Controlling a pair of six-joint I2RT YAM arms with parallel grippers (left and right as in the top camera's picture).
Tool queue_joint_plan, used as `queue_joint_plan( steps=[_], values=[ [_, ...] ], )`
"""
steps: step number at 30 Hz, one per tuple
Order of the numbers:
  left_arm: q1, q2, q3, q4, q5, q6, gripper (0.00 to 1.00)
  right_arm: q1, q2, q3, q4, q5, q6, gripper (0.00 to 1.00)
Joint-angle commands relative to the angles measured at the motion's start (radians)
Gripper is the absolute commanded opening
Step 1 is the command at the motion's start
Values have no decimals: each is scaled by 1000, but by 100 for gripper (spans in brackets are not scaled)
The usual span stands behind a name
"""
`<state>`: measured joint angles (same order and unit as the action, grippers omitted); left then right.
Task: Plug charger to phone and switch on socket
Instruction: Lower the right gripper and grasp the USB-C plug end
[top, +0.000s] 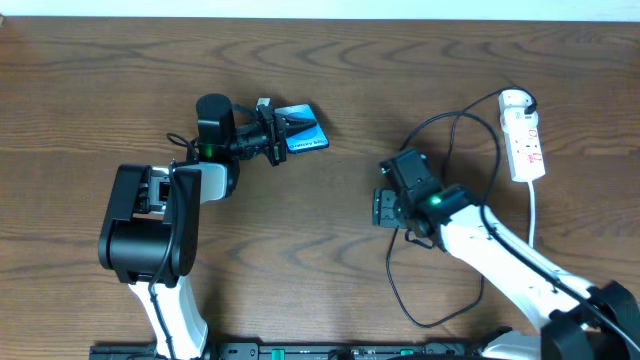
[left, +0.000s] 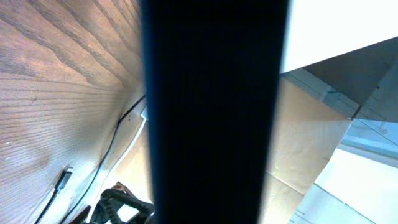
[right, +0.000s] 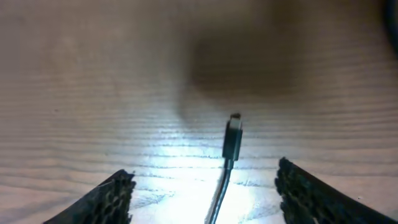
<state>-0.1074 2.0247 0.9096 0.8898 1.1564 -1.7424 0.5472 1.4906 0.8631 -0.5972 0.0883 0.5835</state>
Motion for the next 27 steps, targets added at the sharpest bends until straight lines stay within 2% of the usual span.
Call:
queue_joint_plan(
  steps=[1,7,17,27],
  values=[
    [0,-6,21,8,7,30,8,31,55,12,-12,54,53,67],
    [0,-6,21,8,7,41,8,36,145,14,-45,79,88,60],
    [0,-6,21,8,8,41,7,34,163,24,-67,86,92,27],
    [0,-6,21,8,10,40,7,-1,179,25,-69,59,85,21]
  ],
)
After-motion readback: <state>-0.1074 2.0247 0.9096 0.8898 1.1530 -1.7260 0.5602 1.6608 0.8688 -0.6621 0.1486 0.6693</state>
